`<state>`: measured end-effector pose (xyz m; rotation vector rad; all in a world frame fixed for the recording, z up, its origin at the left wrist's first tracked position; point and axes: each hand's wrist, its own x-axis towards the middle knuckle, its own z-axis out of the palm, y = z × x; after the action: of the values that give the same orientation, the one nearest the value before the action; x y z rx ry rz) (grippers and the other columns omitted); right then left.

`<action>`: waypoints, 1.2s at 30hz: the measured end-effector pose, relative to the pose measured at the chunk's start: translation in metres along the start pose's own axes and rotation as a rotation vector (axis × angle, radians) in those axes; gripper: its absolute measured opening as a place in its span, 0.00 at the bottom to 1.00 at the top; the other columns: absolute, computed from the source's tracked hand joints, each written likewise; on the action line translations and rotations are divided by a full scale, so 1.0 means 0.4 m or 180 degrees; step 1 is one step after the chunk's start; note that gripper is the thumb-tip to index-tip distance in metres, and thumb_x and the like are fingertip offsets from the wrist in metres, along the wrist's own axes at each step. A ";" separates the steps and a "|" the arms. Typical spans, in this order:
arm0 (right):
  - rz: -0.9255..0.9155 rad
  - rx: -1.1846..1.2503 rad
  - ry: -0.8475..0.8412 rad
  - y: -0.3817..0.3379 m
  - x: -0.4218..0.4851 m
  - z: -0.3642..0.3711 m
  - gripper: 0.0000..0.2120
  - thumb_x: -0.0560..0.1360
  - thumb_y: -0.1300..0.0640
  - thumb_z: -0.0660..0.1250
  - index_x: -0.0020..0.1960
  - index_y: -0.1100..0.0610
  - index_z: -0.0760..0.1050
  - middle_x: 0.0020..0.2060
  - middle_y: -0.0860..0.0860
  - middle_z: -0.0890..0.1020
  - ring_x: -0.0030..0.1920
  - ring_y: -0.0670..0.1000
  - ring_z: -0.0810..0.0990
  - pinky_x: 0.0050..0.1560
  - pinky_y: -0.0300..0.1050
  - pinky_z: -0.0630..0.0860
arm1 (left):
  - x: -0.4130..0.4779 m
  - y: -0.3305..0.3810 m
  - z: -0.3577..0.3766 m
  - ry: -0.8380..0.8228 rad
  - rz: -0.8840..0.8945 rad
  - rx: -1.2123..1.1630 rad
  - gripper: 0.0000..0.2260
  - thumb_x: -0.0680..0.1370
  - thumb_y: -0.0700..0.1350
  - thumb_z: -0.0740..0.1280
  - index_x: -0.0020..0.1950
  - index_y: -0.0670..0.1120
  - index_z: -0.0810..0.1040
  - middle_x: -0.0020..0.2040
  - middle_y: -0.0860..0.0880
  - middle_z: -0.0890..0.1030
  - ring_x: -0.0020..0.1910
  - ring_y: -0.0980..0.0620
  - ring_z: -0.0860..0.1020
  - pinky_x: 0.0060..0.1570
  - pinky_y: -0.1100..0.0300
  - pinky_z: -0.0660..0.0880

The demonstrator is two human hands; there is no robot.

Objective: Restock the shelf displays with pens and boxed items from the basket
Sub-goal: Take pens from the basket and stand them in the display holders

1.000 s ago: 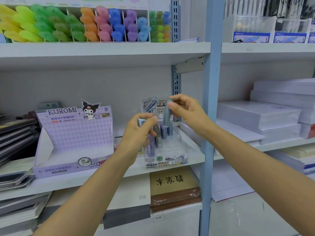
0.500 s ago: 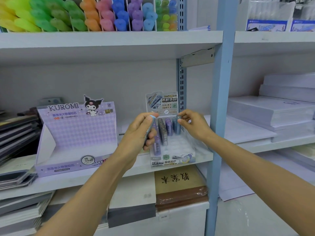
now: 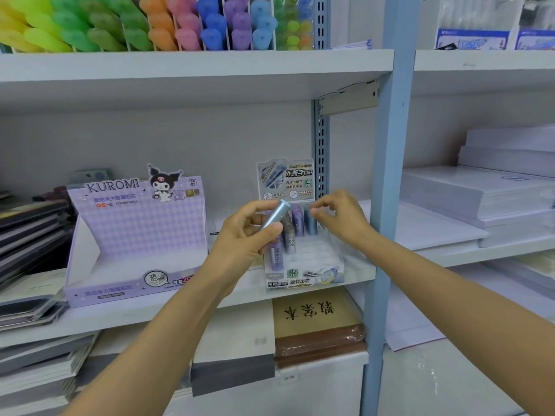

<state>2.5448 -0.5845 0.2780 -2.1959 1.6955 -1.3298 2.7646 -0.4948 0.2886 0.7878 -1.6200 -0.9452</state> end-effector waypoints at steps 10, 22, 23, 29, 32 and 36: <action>-0.0195 0.2600 -0.1462 -0.151 -0.081 -0.102 0.07 0.79 0.58 0.64 0.49 0.60 0.79 0.37 0.55 0.81 0.36 0.49 0.80 0.42 0.40 0.79 | -0.006 0.023 0.035 0.0685 0.0482 0.0476 0.20 0.70 0.36 0.76 0.58 0.48 0.75 0.45 0.49 0.80 0.40 0.62 0.79 0.37 0.70 0.75; -0.0280 0.3110 -0.1271 -0.156 -0.127 -0.097 0.06 0.71 0.64 0.72 0.45 0.60 0.77 0.43 0.56 0.85 0.45 0.53 0.84 0.49 0.45 0.81 | -0.012 0.049 0.039 0.0676 0.0189 -0.0491 0.09 0.76 0.41 0.71 0.55 0.45 0.81 0.48 0.47 0.86 0.49 0.51 0.84 0.45 0.63 0.79; -0.0323 0.2942 -0.1270 -0.157 -0.129 -0.101 0.04 0.73 0.62 0.72 0.46 0.60 0.77 0.43 0.55 0.85 0.45 0.52 0.84 0.49 0.45 0.81 | -0.012 0.048 0.041 0.0712 0.0180 -0.0426 0.09 0.76 0.41 0.71 0.55 0.46 0.81 0.48 0.47 0.86 0.48 0.51 0.84 0.46 0.63 0.79; -0.0624 0.2366 -0.0667 -0.183 -0.120 -0.119 0.13 0.78 0.58 0.66 0.63 0.57 0.77 0.54 0.52 0.82 0.52 0.49 0.81 0.49 0.41 0.78 | -0.014 0.051 0.061 0.0464 0.0666 0.0490 0.07 0.77 0.41 0.70 0.48 0.53 0.83 0.41 0.58 0.85 0.42 0.60 0.79 0.42 0.69 0.75; -0.0749 0.2018 -0.0551 -0.183 -0.109 -0.120 0.10 0.77 0.58 0.68 0.57 0.55 0.80 0.52 0.53 0.83 0.52 0.51 0.82 0.50 0.42 0.80 | -0.019 0.041 0.067 0.0551 0.0952 0.1512 0.08 0.78 0.45 0.68 0.56 0.53 0.80 0.50 0.59 0.82 0.51 0.59 0.77 0.50 0.65 0.73; -0.0474 0.2083 0.0234 -0.143 -0.075 -0.111 0.07 0.78 0.62 0.67 0.55 0.57 0.79 0.48 0.54 0.82 0.47 0.47 0.80 0.47 0.38 0.78 | -0.026 -0.010 0.052 0.0325 0.1239 0.3187 0.22 0.81 0.49 0.62 0.75 0.47 0.64 0.73 0.50 0.69 0.72 0.52 0.64 0.70 0.54 0.60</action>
<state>2.5587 -0.5184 0.3182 -1.9127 0.9189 -1.7047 2.7468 -0.4837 0.2776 1.0800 -2.0362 0.2459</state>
